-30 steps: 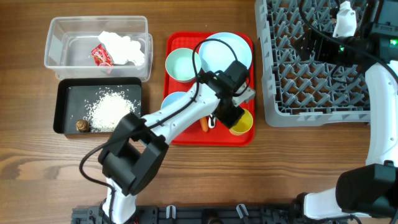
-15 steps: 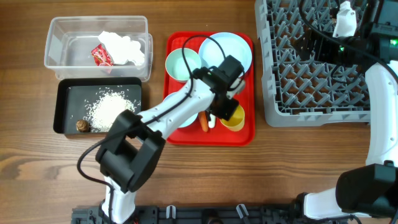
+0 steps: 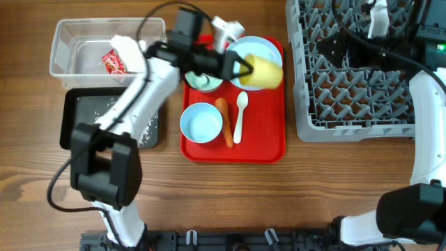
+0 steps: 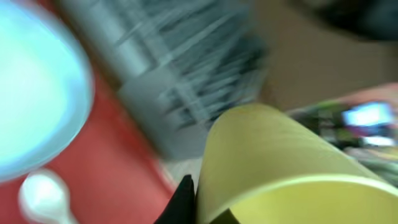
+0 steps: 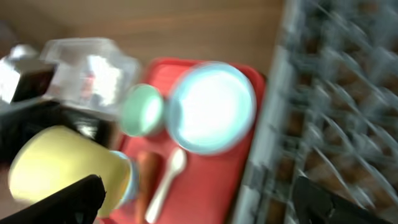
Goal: Sort waste into correct bins and load items into the dishwasher rack
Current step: 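Lift the yellow cup and hand it to the right gripper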
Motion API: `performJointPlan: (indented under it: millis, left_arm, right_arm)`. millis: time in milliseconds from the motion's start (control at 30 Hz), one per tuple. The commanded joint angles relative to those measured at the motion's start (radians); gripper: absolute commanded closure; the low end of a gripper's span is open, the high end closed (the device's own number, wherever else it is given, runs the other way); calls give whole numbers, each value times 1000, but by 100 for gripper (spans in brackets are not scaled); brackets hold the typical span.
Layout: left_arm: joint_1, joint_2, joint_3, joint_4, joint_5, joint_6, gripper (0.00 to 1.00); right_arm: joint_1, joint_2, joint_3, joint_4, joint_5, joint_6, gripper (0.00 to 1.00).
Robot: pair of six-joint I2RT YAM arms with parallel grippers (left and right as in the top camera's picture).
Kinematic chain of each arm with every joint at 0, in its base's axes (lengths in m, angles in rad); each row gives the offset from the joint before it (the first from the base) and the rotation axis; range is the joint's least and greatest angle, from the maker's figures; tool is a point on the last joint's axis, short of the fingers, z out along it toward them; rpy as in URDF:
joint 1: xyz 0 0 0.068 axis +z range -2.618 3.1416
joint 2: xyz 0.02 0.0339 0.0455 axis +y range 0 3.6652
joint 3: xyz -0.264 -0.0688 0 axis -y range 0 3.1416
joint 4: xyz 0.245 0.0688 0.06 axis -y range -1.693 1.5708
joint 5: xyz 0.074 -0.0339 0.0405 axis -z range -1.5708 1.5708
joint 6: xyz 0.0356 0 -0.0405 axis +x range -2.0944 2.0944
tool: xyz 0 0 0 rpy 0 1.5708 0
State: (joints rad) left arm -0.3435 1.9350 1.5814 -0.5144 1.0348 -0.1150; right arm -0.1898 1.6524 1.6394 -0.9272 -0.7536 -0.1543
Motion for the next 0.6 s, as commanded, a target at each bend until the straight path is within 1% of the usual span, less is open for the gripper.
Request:
performJointPlan:
  millis: [0, 100, 200, 333, 467, 567]
  left_arm:
    - [46, -29, 15, 98, 407, -6, 96]
    - [60, -29, 15, 155, 451, -6, 96]
    - [60, -29, 15, 211, 480, -6, 96]
    - [61, -29, 15, 285, 480, -7, 96]
    - [68, -29, 15, 349, 475, -58, 96]
    - [83, -29, 15, 380, 474, -62, 96]
  right_arm:
    - [3, 10, 1, 82, -375, -48, 0]
    - [22, 10, 1, 157, -506, -48, 0]
    - [64, 11, 1, 167, -512, -56, 0]
    - [140, 11, 1, 167, -512, -86, 0]
    - [191, 13, 1, 167, -512, -107, 0]
    - [216, 14, 1, 164, -512, -108, 0]
